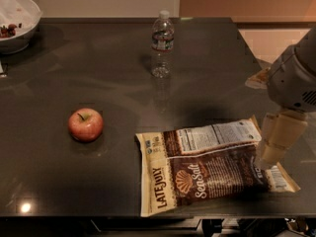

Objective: Move brown chip bag near water bottle

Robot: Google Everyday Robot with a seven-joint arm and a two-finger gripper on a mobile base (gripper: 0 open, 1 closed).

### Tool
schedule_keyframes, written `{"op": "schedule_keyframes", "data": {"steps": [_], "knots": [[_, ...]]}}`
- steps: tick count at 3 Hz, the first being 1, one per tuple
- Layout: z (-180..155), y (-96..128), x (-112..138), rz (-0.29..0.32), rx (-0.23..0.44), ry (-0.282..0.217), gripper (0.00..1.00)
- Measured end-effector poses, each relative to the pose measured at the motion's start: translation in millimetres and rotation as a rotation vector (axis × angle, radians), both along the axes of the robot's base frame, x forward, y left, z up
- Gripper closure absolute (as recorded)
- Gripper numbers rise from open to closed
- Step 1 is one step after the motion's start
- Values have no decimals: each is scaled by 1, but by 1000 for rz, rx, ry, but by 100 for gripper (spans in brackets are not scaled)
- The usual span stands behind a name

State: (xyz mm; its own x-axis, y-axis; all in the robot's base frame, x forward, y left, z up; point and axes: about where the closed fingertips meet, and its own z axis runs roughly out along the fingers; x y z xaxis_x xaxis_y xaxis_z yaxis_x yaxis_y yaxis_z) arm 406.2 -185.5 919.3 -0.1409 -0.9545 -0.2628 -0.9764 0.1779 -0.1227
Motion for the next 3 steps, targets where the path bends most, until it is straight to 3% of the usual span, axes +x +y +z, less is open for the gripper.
{"op": "schedule_keyframes", "data": {"steps": [3], "knots": [[-53, 0, -20, 58, 7, 49, 0]]}}
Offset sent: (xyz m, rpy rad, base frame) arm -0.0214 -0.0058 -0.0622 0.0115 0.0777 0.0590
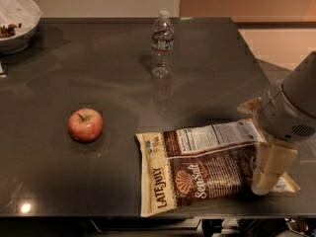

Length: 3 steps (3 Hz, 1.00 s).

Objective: Move brown chip bag near water bottle

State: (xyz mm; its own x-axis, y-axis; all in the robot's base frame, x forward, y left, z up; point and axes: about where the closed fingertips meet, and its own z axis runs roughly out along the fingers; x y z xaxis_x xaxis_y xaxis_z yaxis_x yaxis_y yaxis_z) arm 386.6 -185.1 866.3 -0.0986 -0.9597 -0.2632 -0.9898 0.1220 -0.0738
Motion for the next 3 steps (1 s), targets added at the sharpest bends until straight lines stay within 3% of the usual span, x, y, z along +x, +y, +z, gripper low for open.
{"op": "schedule_keyframes", "data": {"steps": [3], "knots": [[-9, 0, 2, 12, -41, 16, 64]]}}
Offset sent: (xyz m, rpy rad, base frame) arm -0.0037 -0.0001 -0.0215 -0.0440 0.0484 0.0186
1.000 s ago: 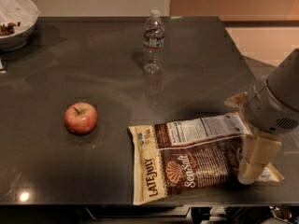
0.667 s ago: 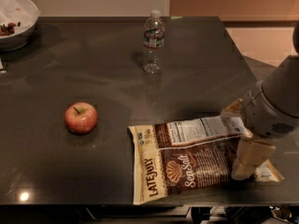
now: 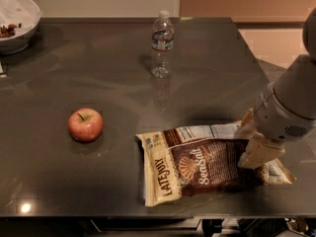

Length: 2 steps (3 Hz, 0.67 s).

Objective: Move brown chip bag near water bottle

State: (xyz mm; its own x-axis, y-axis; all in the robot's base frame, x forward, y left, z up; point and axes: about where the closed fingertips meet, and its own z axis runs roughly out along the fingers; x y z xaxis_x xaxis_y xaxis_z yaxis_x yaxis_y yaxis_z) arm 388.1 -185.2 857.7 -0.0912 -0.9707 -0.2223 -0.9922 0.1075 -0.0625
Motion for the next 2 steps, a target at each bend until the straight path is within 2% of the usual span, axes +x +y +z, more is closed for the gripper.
{"op": "schedule_keyframes", "data": {"steps": [1, 2], "knots": [[15, -1, 13, -4, -16, -29, 95], [39, -1, 36, -3, -32, -81, 100]]}}
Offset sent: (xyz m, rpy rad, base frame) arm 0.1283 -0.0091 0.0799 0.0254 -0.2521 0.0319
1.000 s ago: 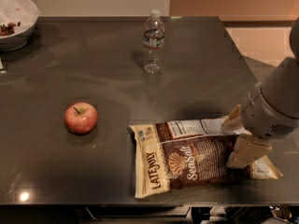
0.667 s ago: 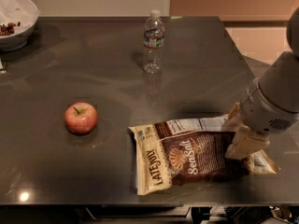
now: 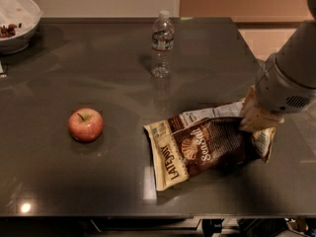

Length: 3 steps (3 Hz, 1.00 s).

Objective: Move brown chip bag near water bottle

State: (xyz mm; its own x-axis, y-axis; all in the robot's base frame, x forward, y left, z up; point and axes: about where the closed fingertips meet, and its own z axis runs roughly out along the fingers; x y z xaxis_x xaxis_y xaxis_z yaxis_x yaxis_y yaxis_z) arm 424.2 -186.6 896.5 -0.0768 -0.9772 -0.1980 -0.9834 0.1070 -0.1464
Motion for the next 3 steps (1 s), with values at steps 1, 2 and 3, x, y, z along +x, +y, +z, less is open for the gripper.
{"op": "schedule_keyframes", "data": {"steps": [1, 2, 3], "knots": [[28, -5, 72, 35, 39, -130, 100], [26, -1, 121, 69, 60, -166, 100], [19, 2, 156, 106, 72, -174, 100]]}}
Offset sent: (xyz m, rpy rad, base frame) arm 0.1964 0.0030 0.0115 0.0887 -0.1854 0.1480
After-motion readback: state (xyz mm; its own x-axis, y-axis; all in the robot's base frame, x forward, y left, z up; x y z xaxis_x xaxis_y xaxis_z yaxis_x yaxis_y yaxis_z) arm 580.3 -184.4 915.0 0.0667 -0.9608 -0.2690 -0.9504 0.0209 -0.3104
